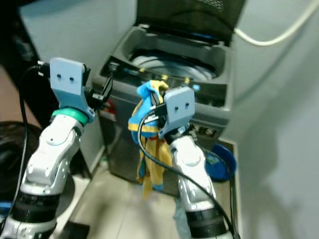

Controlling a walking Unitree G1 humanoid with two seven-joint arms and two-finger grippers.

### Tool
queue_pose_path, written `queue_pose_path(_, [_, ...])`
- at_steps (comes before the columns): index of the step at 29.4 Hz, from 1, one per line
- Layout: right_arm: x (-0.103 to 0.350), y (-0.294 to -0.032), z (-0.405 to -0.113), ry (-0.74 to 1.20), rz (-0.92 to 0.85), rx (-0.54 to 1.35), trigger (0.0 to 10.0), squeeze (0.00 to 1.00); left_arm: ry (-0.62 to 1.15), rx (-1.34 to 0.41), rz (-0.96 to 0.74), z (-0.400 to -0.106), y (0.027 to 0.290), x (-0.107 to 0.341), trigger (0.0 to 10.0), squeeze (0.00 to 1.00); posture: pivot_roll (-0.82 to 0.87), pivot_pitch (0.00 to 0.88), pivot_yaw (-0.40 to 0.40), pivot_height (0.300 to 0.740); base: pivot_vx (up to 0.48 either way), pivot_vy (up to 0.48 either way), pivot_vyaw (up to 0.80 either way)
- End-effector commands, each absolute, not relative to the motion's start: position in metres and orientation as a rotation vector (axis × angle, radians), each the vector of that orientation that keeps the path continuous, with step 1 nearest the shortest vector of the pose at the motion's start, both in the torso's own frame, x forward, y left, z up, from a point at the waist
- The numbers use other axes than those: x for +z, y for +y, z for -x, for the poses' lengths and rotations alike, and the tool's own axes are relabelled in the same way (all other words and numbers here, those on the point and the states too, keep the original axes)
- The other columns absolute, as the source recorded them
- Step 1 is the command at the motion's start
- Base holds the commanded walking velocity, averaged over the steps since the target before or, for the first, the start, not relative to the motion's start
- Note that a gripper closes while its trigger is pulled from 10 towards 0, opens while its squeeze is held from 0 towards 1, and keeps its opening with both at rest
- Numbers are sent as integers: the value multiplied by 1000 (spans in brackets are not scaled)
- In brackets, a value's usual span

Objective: Clothes washing

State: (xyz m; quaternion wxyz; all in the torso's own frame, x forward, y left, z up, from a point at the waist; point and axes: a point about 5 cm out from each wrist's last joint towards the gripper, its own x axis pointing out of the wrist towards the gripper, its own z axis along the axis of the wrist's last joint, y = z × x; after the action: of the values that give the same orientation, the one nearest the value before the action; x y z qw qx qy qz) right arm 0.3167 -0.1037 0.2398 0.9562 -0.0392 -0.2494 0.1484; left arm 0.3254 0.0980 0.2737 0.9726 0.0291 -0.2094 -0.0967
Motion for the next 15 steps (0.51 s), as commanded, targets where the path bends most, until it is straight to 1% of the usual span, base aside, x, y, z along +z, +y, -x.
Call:
queue_pose_path(1, [242,-110,-320,-508,56,237,10000,0,-395,-193,-63,-327,99,268,10000,0,70,0,2,720,0,0,0])
queue_pose_path(9, [239,-123,-324,-481,22,145,10000,0,-384,-193,-58,-327,99,267,10000,0,69,0,9,720,0,0,0])
queue_pose_path(12, [239,-124,-324,-482,19,138,10000,0,-391,-196,-59,-327,99,268,10000,0,69,0,9,720,262,0,0])
queue_pose_path(15, [241,-124,-323,-497,13,134,10000,0,-402,-199,-59,-327,99,269,10000,0,69,0,9,720,371,0,0])
